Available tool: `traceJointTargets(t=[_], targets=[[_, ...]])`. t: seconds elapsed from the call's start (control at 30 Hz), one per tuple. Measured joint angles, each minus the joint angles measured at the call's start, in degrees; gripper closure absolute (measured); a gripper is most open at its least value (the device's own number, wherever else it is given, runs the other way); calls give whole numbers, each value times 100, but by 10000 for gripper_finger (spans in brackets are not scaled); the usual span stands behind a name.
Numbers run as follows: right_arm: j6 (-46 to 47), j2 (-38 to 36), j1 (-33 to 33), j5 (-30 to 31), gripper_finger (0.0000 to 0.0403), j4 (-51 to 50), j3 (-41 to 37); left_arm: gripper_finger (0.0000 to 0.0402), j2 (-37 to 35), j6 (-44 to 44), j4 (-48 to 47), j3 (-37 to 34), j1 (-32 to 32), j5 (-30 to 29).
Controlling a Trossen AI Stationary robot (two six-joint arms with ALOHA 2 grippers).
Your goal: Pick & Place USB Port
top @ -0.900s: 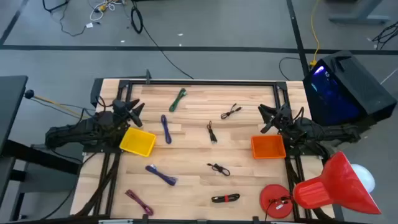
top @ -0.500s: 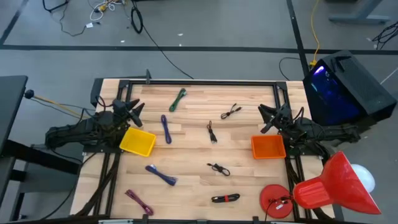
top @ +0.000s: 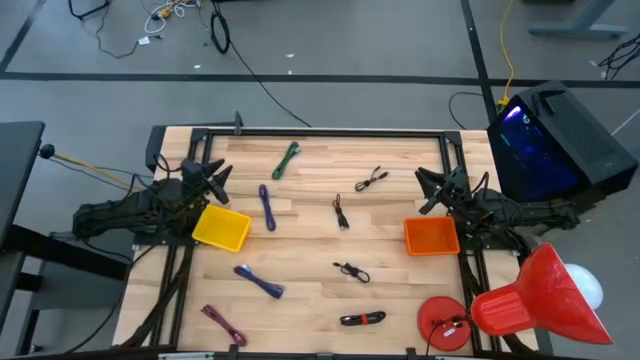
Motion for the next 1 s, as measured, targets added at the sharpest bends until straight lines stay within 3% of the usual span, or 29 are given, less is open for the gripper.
traceJointTargets(t=[0.73,1.0], targets=[[-2,1,2,0,323,-1,0,232,0,-235,242,0,-2,95],[-580,2,-3,253,323,500,-2,232,42,-306,1134,0,31,-541]])
